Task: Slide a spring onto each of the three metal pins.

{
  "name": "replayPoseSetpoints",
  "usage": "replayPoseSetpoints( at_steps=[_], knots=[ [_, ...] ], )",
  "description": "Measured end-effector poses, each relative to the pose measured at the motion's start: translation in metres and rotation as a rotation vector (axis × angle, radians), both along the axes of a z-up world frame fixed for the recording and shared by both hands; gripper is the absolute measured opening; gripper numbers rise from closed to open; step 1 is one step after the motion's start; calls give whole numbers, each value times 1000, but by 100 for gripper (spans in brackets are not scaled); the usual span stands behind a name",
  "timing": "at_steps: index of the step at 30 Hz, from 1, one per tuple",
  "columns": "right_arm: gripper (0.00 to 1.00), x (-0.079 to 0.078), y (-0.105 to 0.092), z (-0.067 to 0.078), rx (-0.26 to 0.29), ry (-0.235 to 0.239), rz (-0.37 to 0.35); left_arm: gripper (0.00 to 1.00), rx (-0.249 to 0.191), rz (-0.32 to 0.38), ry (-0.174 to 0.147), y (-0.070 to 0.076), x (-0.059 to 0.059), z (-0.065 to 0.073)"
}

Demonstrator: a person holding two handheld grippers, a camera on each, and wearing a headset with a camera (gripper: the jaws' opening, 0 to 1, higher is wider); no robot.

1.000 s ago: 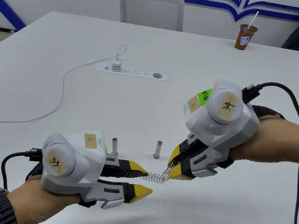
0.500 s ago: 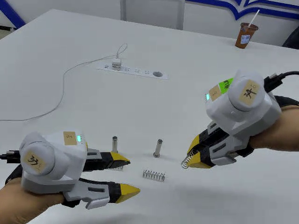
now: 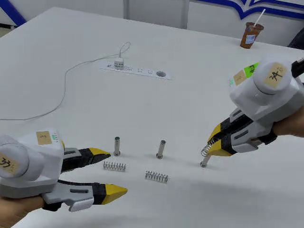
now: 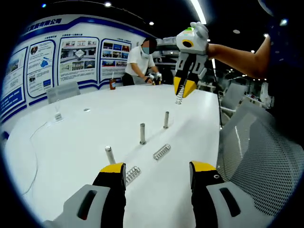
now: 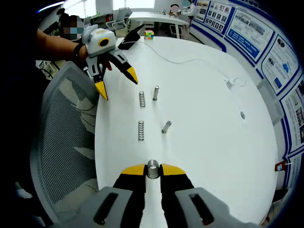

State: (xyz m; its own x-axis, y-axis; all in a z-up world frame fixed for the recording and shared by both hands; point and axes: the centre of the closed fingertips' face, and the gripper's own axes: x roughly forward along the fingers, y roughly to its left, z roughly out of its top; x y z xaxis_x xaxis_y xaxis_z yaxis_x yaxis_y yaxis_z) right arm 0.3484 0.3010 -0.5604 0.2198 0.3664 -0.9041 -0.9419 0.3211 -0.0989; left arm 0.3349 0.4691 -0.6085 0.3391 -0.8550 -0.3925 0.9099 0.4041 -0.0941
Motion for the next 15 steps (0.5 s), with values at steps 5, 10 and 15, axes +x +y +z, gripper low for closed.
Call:
replayPoseSetpoints(
  at_steps=[5,10,15],
  knots=[
    [12,10,-12,3,-25,-23,-29,58,-6,28,3,6,2,1],
    [12,18,-25,-8,-68,-19,-51,60,-10,41,7,7,3,1],
    [12,23,-33,-16,-83,-9,-67,60,-8,37,7,6,1,1]
  ],
)
